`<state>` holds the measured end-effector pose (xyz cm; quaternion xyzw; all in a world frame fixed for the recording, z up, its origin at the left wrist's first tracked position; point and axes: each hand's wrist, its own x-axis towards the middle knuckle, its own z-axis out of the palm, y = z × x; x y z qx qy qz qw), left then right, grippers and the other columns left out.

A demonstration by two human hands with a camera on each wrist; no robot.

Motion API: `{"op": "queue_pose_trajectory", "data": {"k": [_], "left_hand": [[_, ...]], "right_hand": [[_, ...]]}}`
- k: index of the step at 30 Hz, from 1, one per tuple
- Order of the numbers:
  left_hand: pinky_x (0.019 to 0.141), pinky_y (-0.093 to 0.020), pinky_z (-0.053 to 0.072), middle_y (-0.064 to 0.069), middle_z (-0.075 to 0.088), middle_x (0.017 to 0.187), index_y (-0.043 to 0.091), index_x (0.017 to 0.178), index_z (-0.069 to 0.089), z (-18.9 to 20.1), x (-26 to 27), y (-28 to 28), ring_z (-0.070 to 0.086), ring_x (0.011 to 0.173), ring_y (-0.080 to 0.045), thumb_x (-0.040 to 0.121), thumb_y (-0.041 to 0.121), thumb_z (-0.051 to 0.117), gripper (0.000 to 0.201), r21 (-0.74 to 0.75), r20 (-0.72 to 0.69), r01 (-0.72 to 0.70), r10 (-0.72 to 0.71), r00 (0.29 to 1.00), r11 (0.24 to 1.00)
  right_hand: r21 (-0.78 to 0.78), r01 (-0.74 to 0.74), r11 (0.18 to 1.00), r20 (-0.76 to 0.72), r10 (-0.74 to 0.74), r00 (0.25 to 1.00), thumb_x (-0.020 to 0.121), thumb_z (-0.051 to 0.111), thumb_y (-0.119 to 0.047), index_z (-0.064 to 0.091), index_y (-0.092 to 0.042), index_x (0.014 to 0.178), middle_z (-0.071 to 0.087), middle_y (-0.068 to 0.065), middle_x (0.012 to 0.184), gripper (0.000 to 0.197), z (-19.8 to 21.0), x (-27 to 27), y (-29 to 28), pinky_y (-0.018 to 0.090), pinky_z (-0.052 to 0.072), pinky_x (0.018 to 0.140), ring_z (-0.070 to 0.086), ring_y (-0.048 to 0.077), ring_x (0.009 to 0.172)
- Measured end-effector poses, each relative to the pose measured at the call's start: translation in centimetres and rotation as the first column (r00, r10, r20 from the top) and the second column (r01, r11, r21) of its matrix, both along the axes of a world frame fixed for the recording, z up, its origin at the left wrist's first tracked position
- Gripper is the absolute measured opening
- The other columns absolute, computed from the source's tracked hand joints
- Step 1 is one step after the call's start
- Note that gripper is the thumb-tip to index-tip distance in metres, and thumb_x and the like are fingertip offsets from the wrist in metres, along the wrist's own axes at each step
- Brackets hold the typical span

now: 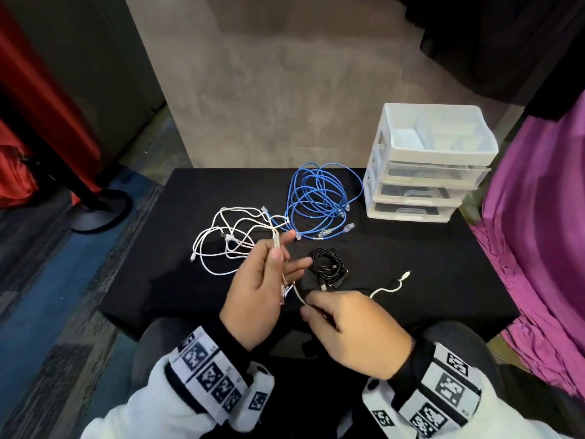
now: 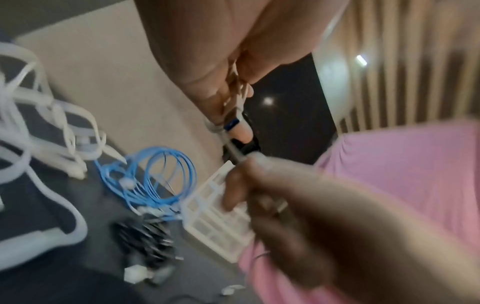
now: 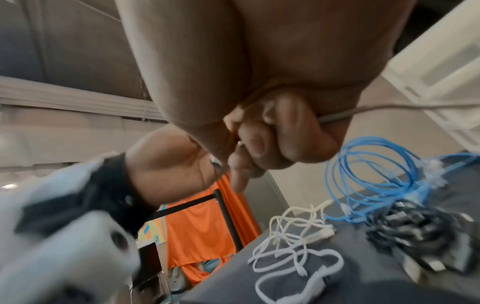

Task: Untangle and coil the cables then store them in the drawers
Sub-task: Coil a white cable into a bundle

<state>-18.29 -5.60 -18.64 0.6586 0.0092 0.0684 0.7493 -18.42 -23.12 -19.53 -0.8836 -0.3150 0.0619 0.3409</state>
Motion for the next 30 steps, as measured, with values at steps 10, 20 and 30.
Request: {"op": "queue_pose_trajectory", "data": {"k": [10, 20, 30], "left_hand": [[0.059, -0.021, 0.041, 0.013, 0.057, 0.066, 0.017, 0.104, 0.066, -0.3, -2.2, -0.2, 0.051, 0.056, -0.003, 0.107, 0.031, 0.038, 0.031, 0.452, -0.053, 0.313, -0.326, 0.944, 0.835], [0.053, -0.020, 0.032, -0.019, 0.073, 0.109, 0.002, 0.092, 0.052, 1.1, -1.2, 1.1, 0.031, 0.044, -0.007, 0.102, 0.028, 0.040, 0.030, 0.005, -0.013, 0.196, -0.196, 0.981, 0.981], [0.043, -0.018, 0.032, -0.018, 0.070, 0.113, 0.009, 0.089, 0.052, 1.2, -0.7, 1.9, 0.043, 0.047, -0.009, 0.106, 0.021, 0.037, 0.026, -0.359, -0.183, 0.044, -0.117, 0.976, 0.932]], "right_hand": [[0.091, 0.166, 0.982, 0.115, -0.176, 0.978, 0.076, 0.078, -0.059, 0.062, -0.026, 0.072, 0.056, -0.008, 0.063, 0.036, 4.9, 3.6, -3.1, 0.036, 0.048, 0.061, 0.054, 0.011, 0.061], [0.330, 0.275, 0.903, -0.215, -0.212, 0.953, 0.101, 0.062, -0.020, 0.077, -0.032, 0.097, 0.069, -0.006, 0.078, 0.020, -0.7, 5.6, -5.2, 0.026, 0.047, 0.079, 0.059, 0.008, 0.073], [0.096, 0.252, 0.963, -0.138, -0.238, 0.961, 0.098, 0.066, -0.027, 0.074, -0.030, 0.089, 0.067, -0.018, 0.077, 0.012, -5.1, 3.3, -5.5, 0.026, 0.049, 0.077, 0.061, 0.003, 0.075]]}}
